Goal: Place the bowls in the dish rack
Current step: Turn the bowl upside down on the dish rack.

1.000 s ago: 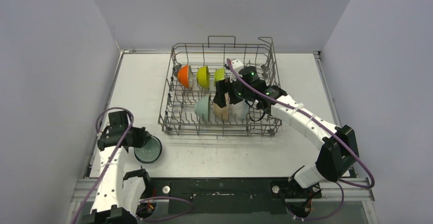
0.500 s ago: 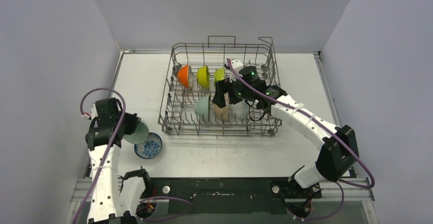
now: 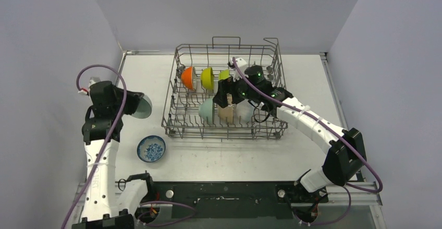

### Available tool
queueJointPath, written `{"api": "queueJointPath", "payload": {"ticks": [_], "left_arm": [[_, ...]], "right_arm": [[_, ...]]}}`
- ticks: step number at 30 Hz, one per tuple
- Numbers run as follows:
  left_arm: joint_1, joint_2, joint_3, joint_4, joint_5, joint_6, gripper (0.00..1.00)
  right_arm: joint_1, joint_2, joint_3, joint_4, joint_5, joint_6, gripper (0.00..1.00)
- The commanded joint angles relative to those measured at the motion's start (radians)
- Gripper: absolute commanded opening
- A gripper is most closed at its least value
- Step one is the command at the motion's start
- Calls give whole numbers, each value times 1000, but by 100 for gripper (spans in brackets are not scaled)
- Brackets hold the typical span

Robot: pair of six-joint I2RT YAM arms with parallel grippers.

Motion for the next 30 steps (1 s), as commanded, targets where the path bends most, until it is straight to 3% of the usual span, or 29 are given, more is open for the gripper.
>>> {"api": "queueJointPath", "payload": {"ticks": [1,7,13,18,23,28,30], "left_arm": [[-134,55,91,246,28,-45,0],[-481,128,100,416,-115,-148,0],[-673,214,128,506,-178,-237,0],[-741,243,129,537,-237,-288,0],[-749,257,108,588,-206,-342,0],[-756,256,76,609,-178,-373,0],[-756,249,56,615,-175,-390,0]], "right_arm": [[13,-59,-18,122,-24,6,90],[40,-76,-46,177,-34,0,90],[122,-126,-92,255,44,-35,90],[183,-158,-120,317,122,-63,90],[214,-133,-100,302,234,-61,91],[232,-73,-31,243,337,-62,100],[238,-52,-6,223,358,-66,94]]}}
